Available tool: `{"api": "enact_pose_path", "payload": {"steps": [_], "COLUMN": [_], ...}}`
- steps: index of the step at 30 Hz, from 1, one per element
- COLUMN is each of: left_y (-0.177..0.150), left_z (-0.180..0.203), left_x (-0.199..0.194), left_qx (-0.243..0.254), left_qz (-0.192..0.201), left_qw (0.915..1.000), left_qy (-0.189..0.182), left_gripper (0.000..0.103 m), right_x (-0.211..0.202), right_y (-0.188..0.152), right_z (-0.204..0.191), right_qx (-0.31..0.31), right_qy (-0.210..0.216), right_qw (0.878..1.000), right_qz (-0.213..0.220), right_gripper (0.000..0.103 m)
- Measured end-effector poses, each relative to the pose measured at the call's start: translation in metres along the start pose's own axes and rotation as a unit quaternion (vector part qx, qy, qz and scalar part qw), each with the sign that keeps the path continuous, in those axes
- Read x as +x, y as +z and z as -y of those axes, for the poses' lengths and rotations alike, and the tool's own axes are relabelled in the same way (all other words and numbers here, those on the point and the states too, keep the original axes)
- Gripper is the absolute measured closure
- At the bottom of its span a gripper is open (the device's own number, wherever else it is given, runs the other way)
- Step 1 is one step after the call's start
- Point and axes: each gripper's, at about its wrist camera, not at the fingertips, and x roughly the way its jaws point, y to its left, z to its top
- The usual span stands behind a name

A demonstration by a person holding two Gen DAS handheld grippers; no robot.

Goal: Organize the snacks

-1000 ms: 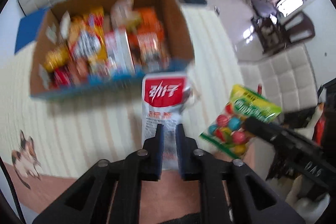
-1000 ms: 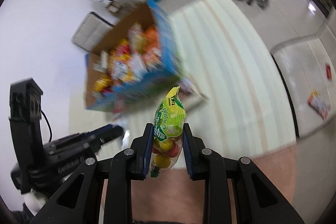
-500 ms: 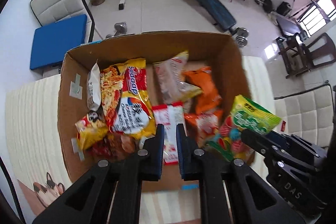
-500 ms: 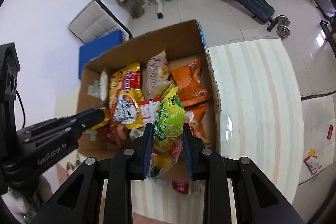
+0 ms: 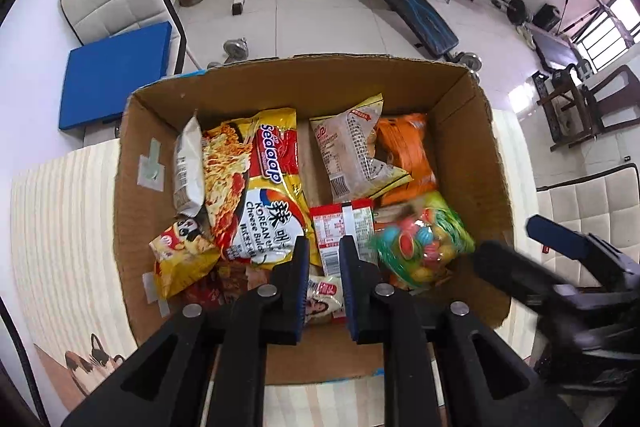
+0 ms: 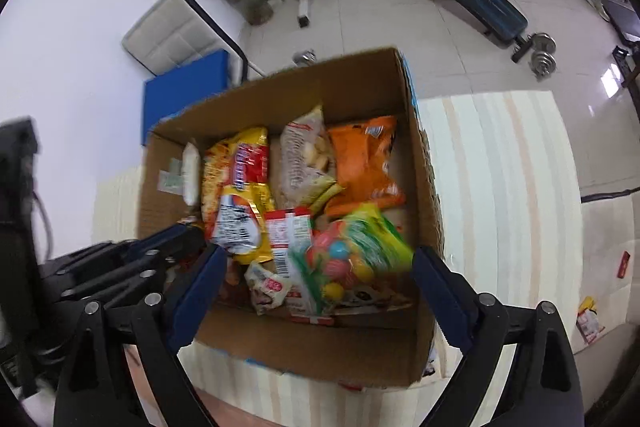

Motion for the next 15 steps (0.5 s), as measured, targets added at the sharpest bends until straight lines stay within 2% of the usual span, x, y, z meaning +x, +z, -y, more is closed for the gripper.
{"api": "enact_pose_path", "payload": {"steps": [2, 3, 5, 7, 8, 10, 15], "left_y": [-0.02, -0.029, -0.059, -0.095, -0.108, -0.138, -0.183], "left_z": [-0.002, -0.003, -0.006, -0.011, -0.013, -0.017, -0.027], "left_x": [-0.009, -0.012, -0.016, -0.014, -0.011, 0.002, 0.043], "left_qx": [0.0, -0.001, -0.016, -0.045, -0.056, -0.078, -0.121], "left_qz": [0.009, 0.01, 0.014, 0.009, 0.006, -0.001, -0.054], "left_qw": [0.9997, 0.9993, 0.9981, 0.9955, 0.9945, 0.9942, 0.9895], "left_qy": [-0.024, -0.037, -0.059, -0.083, -0.088, -0.074, -0.057], "left_gripper": [0.086, 0.081, 0.065, 0.043, 0.042, 0.042, 0.042], "right_x": [-0.022, -0.03, -0.038, -0.032, -0.025, 0.0, 0.067], "right_y": [-0.022, -0.038, -0.066, -0.097, -0.11, -0.132, -0.161], "right_z": [0.006, 0.011, 0.023, 0.036, 0.042, 0.052, 0.073], "right_qx": [0.011, 0.023, 0.047, 0.071, 0.08, 0.09, 0.136], "right_qy": [0.012, 0.018, 0.03, 0.047, 0.054, 0.054, 0.059], "right_qw": [1.0, 0.999, 0.998, 0.996, 0.995, 0.994, 0.987], "right_qz": [0.019, 0.023, 0.025, 0.015, 0.007, -0.015, -0.057], "right_gripper": [0.006, 0.006, 0.006, 0.007, 0.007, 0.012, 0.033]}}
